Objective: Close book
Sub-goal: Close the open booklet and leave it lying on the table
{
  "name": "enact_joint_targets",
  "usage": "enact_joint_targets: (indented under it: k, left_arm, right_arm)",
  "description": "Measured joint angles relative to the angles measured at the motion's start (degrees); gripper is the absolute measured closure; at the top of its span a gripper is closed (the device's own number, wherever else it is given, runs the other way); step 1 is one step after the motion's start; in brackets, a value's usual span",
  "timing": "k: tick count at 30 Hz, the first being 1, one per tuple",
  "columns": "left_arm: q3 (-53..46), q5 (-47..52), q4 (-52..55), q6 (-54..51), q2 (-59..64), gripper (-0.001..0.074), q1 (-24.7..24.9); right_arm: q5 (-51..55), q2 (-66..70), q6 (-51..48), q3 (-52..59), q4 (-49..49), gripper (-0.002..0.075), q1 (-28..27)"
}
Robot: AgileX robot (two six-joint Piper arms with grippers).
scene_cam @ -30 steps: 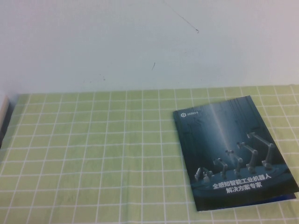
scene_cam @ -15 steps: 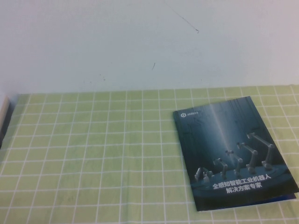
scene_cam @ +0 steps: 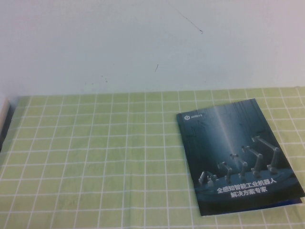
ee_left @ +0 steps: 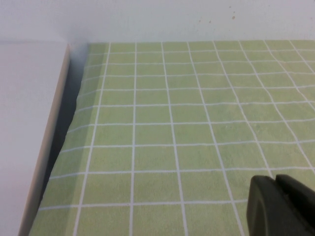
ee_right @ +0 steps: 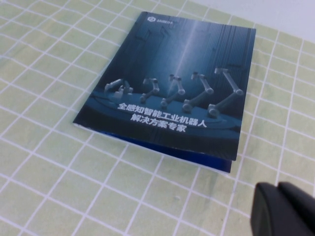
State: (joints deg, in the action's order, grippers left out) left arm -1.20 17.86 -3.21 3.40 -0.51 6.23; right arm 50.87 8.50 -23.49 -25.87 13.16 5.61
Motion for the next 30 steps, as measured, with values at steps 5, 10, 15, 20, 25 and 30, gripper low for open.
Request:
enact_joint_targets:
  k: [5, 10, 15, 20, 25, 30]
  left_arm:
    - [0.0, 0.0, 0.0, 0.0, 0.0, 0.0738, 0.0]
    - [0.0, 0.0, 0.0, 0.0, 0.0, 0.0738, 0.0]
    - [0.1, 0.3, 0.0, 0.0, 0.0, 0.0738, 0.0]
    - [0.1, 0.4, 0.0, 0.0, 0.0, 0.0738, 0.0]
    - [0.1, 0.4, 0.0, 0.0, -0.1, 0.0738, 0.0]
    - [0.1, 0.4, 0.0, 0.0, -0.1, 0.0738, 0.0]
  right_arm:
    - [0.0, 0.0, 0.0, 0.0, 0.1, 0.0729, 0.0]
    - [0.0, 0.0, 0.0, 0.0, 0.1, 0.0729, 0.0]
    - [-0.4, 0.0, -0.2, 0.1, 0.1, 0.0729, 0.0]
    - [-5.7, -2.3, -1.0, 2.6, -3.4, 0.0729, -1.2]
    - [-17.2, -6.8, 6.3, 9.4, -10.4, 0.0729, -6.1]
    - [-22.7, -9.2, 20.3, 19.9, -21.1, 0.0729, -8.0]
